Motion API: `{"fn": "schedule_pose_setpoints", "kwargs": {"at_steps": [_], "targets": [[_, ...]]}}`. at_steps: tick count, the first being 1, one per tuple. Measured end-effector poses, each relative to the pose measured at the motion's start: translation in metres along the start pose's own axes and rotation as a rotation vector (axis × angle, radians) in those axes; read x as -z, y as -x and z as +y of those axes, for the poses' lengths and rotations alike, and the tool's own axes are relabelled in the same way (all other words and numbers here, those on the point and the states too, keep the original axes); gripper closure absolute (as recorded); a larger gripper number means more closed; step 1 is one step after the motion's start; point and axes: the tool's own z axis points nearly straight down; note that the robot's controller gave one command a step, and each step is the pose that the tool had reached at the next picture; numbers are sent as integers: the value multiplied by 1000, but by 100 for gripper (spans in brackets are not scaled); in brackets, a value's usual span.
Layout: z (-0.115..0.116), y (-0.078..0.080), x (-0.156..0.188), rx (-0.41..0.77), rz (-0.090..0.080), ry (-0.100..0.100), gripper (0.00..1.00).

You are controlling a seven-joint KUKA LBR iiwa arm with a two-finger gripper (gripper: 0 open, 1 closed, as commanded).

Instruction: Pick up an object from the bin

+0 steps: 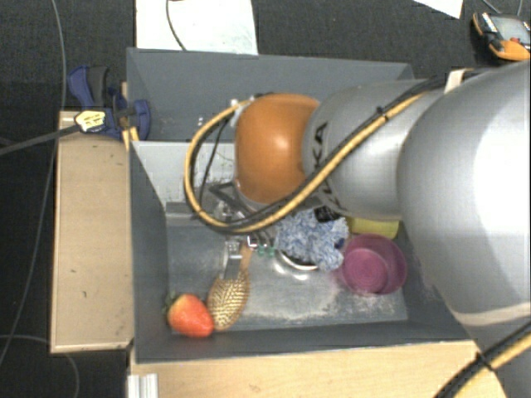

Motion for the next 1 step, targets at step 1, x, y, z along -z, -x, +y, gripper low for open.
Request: {"fn": "schedule_pose_setpoints", "kwargs": {"at_steps": [1], "targets": [[-49,-21,-60,185,0,1,0]]}}
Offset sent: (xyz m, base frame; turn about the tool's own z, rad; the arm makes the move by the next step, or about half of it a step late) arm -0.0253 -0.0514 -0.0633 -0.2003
